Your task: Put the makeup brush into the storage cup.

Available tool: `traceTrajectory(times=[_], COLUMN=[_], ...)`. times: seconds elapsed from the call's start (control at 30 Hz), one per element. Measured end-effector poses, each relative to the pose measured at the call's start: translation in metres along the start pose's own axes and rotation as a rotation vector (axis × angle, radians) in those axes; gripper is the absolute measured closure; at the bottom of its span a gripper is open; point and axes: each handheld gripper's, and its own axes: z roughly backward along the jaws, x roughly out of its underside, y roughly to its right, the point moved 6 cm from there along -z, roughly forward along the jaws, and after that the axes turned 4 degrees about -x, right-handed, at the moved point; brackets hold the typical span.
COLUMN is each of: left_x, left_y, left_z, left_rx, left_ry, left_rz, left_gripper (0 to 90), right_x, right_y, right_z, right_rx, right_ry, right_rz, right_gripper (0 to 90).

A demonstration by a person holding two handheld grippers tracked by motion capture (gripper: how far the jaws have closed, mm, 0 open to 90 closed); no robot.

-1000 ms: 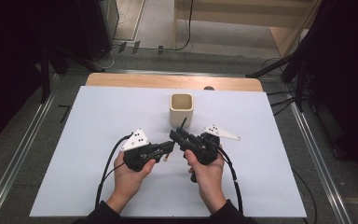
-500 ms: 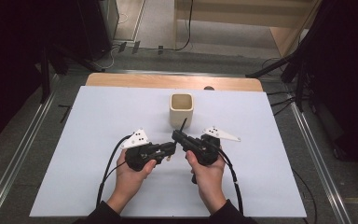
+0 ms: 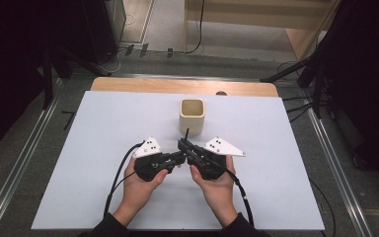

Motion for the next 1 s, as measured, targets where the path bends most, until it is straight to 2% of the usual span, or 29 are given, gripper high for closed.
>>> traceTrajectory(times=[0.07, 0.17, 0.3, 0.37, 0.47, 0.5, 0.53, 0.57, 0.63, 0.7, 0.9, 1.0], left_x=[0.0, -0.001, -0.002, -0.002, -0.001, -0.001, -0.001, -0.001, 0.0, -0.001, -0.006, -0.008], left_y=[0.002, 0.001, -0.001, -0.001, -0.002, -0.003, -0.003, -0.004, -0.005, -0.009, -0.026, -0.031], left_z=[0.0, 0.001, 0.003, 0.003, 0.001, 0.0, -0.001, -0.002, -0.001, 0.003, 0.02, 0.026], left_rx=[-0.016, -0.015, -0.029, -0.027, -0.006, 0.0, 0.0, 0.005, 0.009, 0.002, -0.012, -0.022], left_ry=[-0.005, 0.004, 0.014, 0.015, 0.003, 0.001, 0.002, 0.0, -0.001, 0.001, 0.031, 0.038], left_rz=[-0.023, -0.019, -0.012, -0.008, 0.015, 0.022, 0.025, 0.027, 0.026, 0.022, 0.061, 0.064], left_gripper=[84.6, 84.8, 84.8, 84.8, 84.6, 84.1, 76.5, 76.5, 69.6, 66.6, 63.9, 64.4], right_x=[0.001, 0.001, 0.005, 0.007, 0.008, 0.008, 0.009, 0.009, 0.01, 0.008, 0.009, 0.014], right_y=[0.0, 0.0, 0.0, -0.001, 0.001, 0.002, 0.004, 0.004, 0.007, 0.011, 0.027, 0.029], right_z=[-0.001, -0.001, -0.003, -0.004, -0.004, -0.005, -0.004, -0.004, -0.004, -0.002, 0.002, -0.001], right_rx=[-0.001, -0.018, -0.016, -0.009, -0.01, -0.002, 0.006, 0.006, 0.029, 0.05, 0.132, 0.154], right_ry=[-0.004, 0.002, -0.021, -0.024, -0.032, -0.034, -0.047, -0.047, -0.052, -0.047, -0.057, -0.073], right_rz=[-0.008, -0.043, -0.047, -0.035, -0.049, -0.048, -0.037, -0.037, -0.007, 0.02, 0.122, 0.181], right_gripper=[84.5, 83.1, 82.4, 82.5, 83.8, 84.4, 84.5, 84.5, 84.5, 84.6, 84.5, 84.5])
